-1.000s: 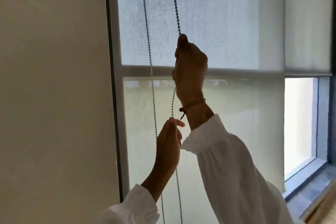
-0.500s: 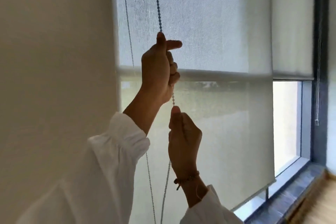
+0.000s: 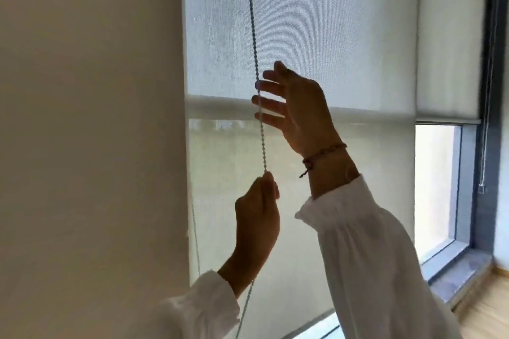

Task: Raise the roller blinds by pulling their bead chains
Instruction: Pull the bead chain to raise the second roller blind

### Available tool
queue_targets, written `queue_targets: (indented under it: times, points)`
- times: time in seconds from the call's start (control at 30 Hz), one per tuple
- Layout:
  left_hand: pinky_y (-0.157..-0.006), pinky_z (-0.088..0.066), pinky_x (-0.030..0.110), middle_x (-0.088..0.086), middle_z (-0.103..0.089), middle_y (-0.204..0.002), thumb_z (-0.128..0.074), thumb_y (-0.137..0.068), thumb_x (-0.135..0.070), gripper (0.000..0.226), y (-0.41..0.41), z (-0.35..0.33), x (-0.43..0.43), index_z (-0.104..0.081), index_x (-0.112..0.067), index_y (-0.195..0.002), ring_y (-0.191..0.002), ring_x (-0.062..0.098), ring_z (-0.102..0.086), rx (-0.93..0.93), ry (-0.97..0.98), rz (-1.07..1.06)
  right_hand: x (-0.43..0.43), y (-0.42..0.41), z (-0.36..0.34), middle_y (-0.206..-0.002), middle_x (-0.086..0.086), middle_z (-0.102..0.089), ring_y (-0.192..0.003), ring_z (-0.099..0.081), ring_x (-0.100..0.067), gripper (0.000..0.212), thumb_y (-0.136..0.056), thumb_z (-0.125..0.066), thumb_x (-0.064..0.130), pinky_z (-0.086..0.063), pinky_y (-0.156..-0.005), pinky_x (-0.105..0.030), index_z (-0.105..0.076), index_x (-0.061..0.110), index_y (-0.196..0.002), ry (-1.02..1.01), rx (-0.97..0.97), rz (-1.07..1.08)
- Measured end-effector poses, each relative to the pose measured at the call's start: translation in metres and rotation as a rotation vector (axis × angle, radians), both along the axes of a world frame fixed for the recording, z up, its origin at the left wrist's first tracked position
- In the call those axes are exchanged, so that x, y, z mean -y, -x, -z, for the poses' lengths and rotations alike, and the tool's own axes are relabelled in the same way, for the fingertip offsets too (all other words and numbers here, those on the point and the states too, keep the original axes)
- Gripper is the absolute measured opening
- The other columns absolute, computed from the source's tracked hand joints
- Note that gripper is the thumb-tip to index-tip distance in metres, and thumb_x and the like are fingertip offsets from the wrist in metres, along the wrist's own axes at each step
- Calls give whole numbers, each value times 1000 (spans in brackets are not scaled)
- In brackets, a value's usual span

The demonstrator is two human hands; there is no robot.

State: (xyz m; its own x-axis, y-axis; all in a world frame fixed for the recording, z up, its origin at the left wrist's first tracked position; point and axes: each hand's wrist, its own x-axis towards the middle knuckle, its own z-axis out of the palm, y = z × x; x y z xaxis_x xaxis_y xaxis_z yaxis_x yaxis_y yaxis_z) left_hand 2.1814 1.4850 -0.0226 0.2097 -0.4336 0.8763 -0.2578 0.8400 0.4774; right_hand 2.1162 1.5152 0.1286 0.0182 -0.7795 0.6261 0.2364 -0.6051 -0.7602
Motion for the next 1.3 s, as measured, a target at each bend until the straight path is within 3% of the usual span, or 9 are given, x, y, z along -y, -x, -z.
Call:
queue_targets:
  times: [0.13,0.27,0.4,0.57,0.67,0.77,0.9,1.17,1.3]
  points:
    - [-43,-26,8,-12,-37,-42,-40,-93,-17,38,1,36,0,-38,-32,-58,-38,1,-39,19,-71,-2,0,-26,-12,-56,6,-50,-42,-42,-6,27,-92,-50,33,-36,-42,-21,-64,12,-82,67,58,169]
    - [-45,-27,22,-8,-40,-41,-42,-95,-15,43,0,26,0,-44,-28,-54,-40,4,-32,-48,-220,209,5,-29,-6,-37,12,-32,-37,-26,-7,41,-91,-52,27,-24,-45,-24,-53,20,-51,277,265,251]
    - [-48,-32,15,-8,-45,-52,-26,-85,-51,43,-11,10,-4,-55,-27,-64,-48,4,-39,-39,-337,330,-4,-14,4,-39,11,-26,-36,-21,-6,41,-92,-52,23,-21,-40,-18,-50,19,-51,326,317,178]
    - [-64,-39,21,-2,-59,-80,-26,-96,-41,38,-24,-50,-17,-57,-24,-83,-75,10,-55,67,-320,222,1,-14,59,-35,13,-40,-36,-32,-3,37,-91,-52,23,-27,-45,-23,-55,25,-54,259,205,307]
    - [-71,-43,26,3,-62,-92,-28,-97,-41,41,-31,-100,-22,-57,-12,-102,-86,17,-58,31,-319,333,3,-23,108,-38,17,-45,-40,-37,-2,36,-91,-52,24,-28,-52,-24,-56,27,-56,193,155,358]
    - [-55,-44,25,2,-59,-78,-33,-96,-42,41,-32,-134,-28,-53,-7,-106,-63,14,-56,-123,-323,550,0,-28,148,-40,13,-35,-44,-27,-10,33,-90,-53,29,-24,-49,-28,-55,26,-57,142,117,385]
    - [-34,-26,17,-7,-38,-40,-40,-96,-37,39,-14,-134,-30,-51,-12,-68,-32,6,-33,-319,-305,490,-2,-30,159,-41,13,-30,-44,-25,-11,34,-91,-51,29,-22,-46,-26,-54,25,-57,114,59,360]
    - [-36,-20,14,-7,-35,-36,-38,-97,-34,45,-9,-125,-36,-44,-16,-56,-32,6,-28,-436,-171,637,9,1,135,-63,0,-54,-55,-47,-10,41,-95,-36,36,-40,-53,-25,-63,13,-75,12,122,102]
    - [-42,-26,23,-6,-32,-43,-37,-97,-34,47,-11,-102,-36,-41,-24,-51,-38,12,-28,-308,-2,334,13,17,88,-88,-2,-63,-78,-58,-16,42,-95,-31,43,-50,-68,-33,-62,15,-94,2,167,46]
